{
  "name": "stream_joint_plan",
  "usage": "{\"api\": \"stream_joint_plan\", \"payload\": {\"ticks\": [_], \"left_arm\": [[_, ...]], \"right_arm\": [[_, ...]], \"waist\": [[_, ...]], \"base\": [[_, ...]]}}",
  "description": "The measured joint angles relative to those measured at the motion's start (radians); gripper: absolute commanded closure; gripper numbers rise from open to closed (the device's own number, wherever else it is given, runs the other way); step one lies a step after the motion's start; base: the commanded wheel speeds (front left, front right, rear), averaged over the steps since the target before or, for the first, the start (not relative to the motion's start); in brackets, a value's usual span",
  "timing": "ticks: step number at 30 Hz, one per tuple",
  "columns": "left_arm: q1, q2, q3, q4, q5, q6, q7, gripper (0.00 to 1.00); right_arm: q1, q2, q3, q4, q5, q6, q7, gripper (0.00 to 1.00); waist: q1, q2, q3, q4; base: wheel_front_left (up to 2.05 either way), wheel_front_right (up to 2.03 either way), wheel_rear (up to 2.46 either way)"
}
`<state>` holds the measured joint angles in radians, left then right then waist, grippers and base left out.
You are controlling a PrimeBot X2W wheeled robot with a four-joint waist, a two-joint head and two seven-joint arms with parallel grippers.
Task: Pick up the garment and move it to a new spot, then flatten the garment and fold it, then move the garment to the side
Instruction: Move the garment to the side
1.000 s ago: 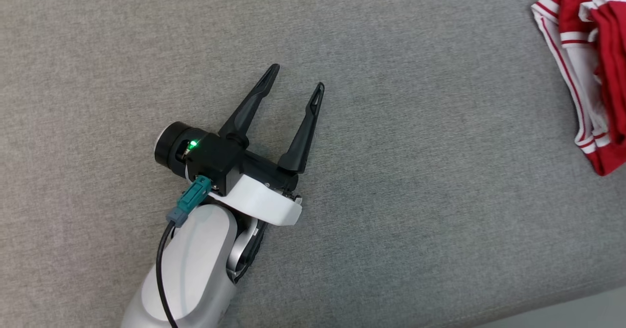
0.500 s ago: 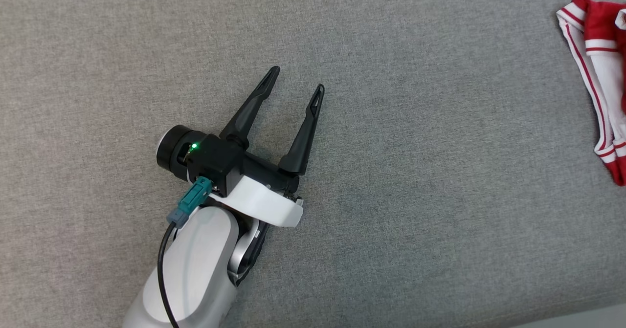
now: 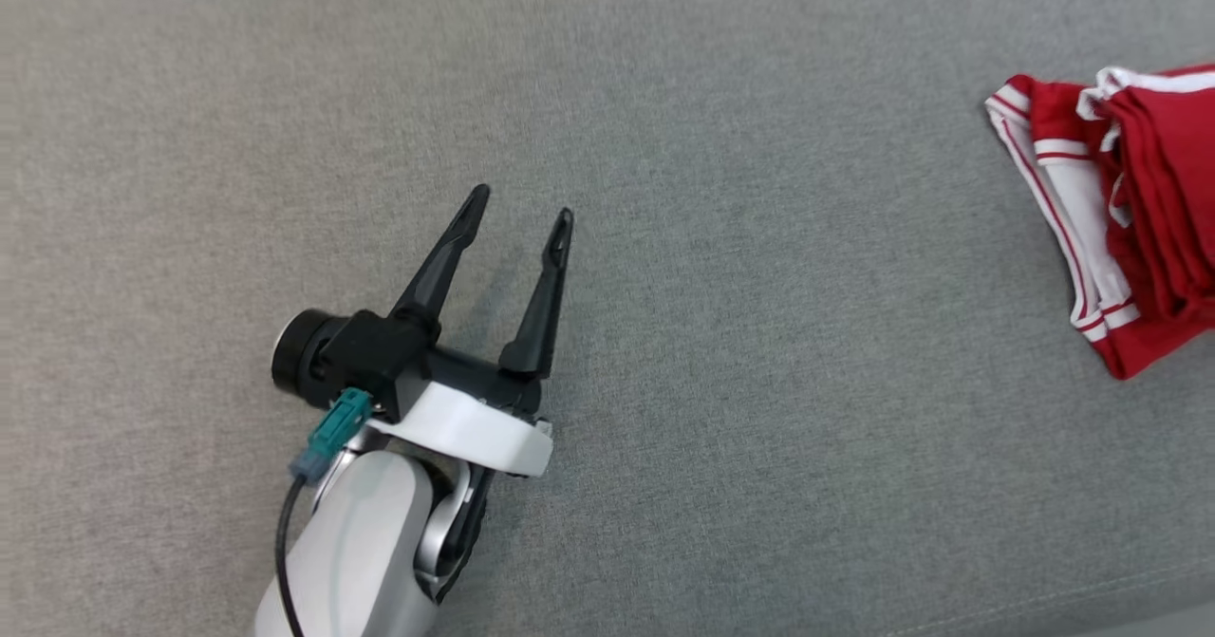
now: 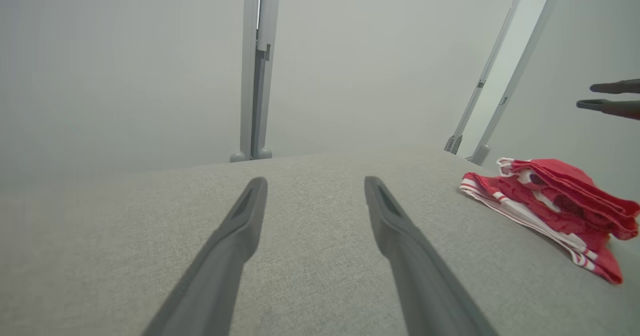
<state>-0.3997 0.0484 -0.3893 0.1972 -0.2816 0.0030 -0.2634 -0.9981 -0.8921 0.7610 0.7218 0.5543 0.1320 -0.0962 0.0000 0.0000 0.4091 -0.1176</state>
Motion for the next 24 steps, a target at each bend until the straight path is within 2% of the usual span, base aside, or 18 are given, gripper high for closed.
{"api": "stream_joint_plan", "payload": {"ticks": [6, 12, 13, 16, 20, 21, 24], "left_arm": [[0.067, 0.0, 0.074, -0.016, 0.008, 0.007, 0.0, 0.0], [0.132, 0.0, 0.128, -0.03, 0.021, 0.007, 0.0, 0.0], [0.153, 0.0, 0.148, -0.056, 0.018, 0.016, 0.0, 0.0], [0.184, 0.001, 0.162, -0.068, 0.03, 0.016, 0.0, 0.0], [0.229, -0.001, 0.173, -0.06, 0.035, 0.012, 0.0, 0.0], [0.229, -0.001, 0.173, -0.06, 0.035, 0.012, 0.0, 0.0], [0.253, 0.001, 0.184, -0.059, 0.033, 0.022, 0.0, 0.0]], "right_arm": [[0.076, 0.144, -0.1, -0.045, 0.011, 0.0, -0.117, 0.0], [0.216, 0.288, -0.256, -0.141, -0.021, 0.0, -0.161, 0.0], [0.278, 0.338, -0.318, -0.191, -0.055, 0.0, -0.163, 0.0], [0.379, 0.421, -0.425, -0.281, -0.117, -0.001, -0.164, 0.0], [0.524, 0.534, -0.517, -0.384, -0.226, -0.001, -0.165, 0.0], [0.524, 0.534, -0.517, -0.384, -0.226, -0.001, -0.165, 0.0], [0.616, 0.629, -0.578, -0.443, -0.277, -0.001, -0.165, 0.0]], "waist": [[0.0, 0.0, -0.093, 0.004], [0.0, 0.0, -0.168, 0.031], [0.0, 0.0, -0.186, 0.047], [0.0, 0.0, -0.209, 0.071], [0.0001, 0.0, -0.238, 0.096], [0.0001, 0.0, -0.238, 0.096], [0.0, 0.0, -0.258, 0.112]], "base": [[0.0, 0.0, 0.0], [0.0, 0.0, 0.0], [0.0, 0.0, 0.0], [0.0, 0.0, 0.0], [0.0, 0.0, 0.0], [0.0, 0.0, 0.0], [0.0, 0.0, 0.0]]}}
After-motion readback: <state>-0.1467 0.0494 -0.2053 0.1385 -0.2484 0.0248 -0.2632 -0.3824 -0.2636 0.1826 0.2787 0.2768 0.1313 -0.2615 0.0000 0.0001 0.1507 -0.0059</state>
